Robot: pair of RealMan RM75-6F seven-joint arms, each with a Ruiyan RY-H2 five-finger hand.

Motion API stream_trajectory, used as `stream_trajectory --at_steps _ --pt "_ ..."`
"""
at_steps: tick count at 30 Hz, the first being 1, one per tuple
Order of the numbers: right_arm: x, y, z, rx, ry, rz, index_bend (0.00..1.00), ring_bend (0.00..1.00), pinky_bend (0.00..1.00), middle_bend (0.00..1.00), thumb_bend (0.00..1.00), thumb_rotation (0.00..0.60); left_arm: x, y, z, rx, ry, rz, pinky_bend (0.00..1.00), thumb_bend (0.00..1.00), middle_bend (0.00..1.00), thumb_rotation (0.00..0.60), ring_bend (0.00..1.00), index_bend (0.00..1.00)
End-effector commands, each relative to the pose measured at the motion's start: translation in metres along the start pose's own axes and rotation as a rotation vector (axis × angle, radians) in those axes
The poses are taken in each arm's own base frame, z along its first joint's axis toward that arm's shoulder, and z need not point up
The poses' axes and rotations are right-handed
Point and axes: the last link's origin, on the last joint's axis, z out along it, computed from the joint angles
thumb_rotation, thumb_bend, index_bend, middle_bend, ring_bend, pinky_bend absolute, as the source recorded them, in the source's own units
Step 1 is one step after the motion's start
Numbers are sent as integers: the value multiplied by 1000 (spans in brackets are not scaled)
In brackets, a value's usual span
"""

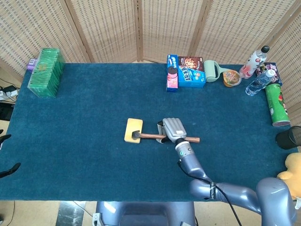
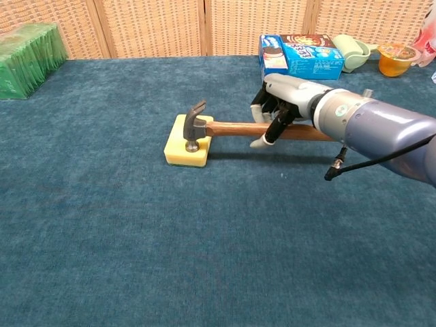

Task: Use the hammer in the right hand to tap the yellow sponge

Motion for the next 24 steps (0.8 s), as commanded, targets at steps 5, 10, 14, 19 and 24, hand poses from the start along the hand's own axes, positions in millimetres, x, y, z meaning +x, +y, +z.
stream_trajectory --at_steps 5,10,14,19,24 --pt "21 -9 -9 5 -15 282 897 1000 1000 1000 249 600 -2 0 2 -6 -9 -4 0 181 97 600 2 178" --pt "35 6 -16 -9 -16 335 897 1000 1000 1000 248 600 -5 4 3 -17 -14 -8 0 180 97 600 2 178" --pt "39 22 -21 -31 -13 331 897 1000 1000 1000 247 600 -5 6 3 -22 -13 -7 0 181 97 600 2 178" --pt "42 44 -28 -53 9 285 897 1000 1000 1000 249 600 -5 9 2 -30 -16 -5 0 181 97 600 2 177" --pt "43 60 -33 -72 19 257 897 1000 1000 1000 249 600 -5 12 2 -36 -15 -4 0 180 97 600 1 178"
